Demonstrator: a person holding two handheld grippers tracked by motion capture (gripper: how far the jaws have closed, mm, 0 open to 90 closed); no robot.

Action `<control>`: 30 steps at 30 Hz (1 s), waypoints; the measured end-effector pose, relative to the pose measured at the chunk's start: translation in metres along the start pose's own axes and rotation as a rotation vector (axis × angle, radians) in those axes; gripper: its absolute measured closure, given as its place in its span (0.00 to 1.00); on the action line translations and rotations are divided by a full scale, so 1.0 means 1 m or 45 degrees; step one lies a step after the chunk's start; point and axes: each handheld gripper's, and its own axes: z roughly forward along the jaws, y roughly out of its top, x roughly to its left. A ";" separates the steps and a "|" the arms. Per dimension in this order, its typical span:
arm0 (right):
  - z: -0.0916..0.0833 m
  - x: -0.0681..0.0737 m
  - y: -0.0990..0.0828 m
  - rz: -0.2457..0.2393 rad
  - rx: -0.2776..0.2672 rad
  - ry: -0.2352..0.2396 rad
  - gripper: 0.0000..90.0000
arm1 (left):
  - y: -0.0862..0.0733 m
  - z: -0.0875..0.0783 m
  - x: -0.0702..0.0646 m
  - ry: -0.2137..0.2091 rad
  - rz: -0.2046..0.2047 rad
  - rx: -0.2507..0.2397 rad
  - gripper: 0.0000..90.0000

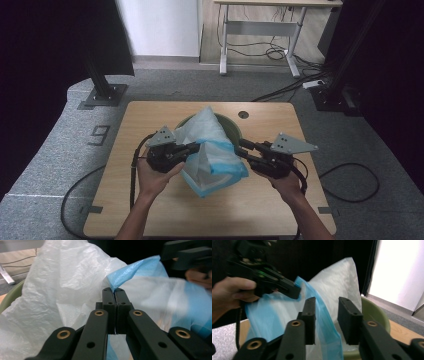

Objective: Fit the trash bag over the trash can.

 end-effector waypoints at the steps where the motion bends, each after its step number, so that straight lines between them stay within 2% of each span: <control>1: -0.005 0.001 0.001 -0.004 -0.009 -0.004 0.69 | 0.001 0.001 0.000 0.006 -0.006 -0.002 0.99; 5: -0.018 0.010 0.002 -0.021 -0.008 0.025 0.66 | 0.003 0.006 -0.001 0.026 -0.019 -0.003 1.00; 9: -0.018 0.016 0.001 -0.031 0.025 0.031 0.63 | 0.006 0.008 -0.003 0.037 -0.010 -0.007 1.00; 11: -0.017 0.012 0.000 -0.019 0.022 0.026 0.63 | 0.007 0.007 -0.003 0.037 0.001 -0.010 1.00; 15: -0.009 -0.006 -0.006 0.018 0.039 0.014 0.62 | 0.007 0.000 0.000 0.026 -0.011 -0.035 1.00; 19: 0.004 -0.016 -0.018 0.063 0.065 0.061 0.59 | 0.007 -0.006 0.003 0.034 -0.024 -0.064 1.00; 26: 0.016 -0.013 -0.032 0.099 0.067 0.193 0.54 | 0.008 -0.011 0.007 0.015 -0.057 -0.099 1.00; 27: 0.019 -0.012 -0.033 0.093 0.069 0.207 0.55 | 0.008 -0.011 0.007 0.012 -0.058 -0.103 1.00; 30: 0.025 -0.009 -0.035 0.077 0.074 0.226 0.66 | 0.009 -0.011 0.006 0.012 -0.056 -0.110 1.00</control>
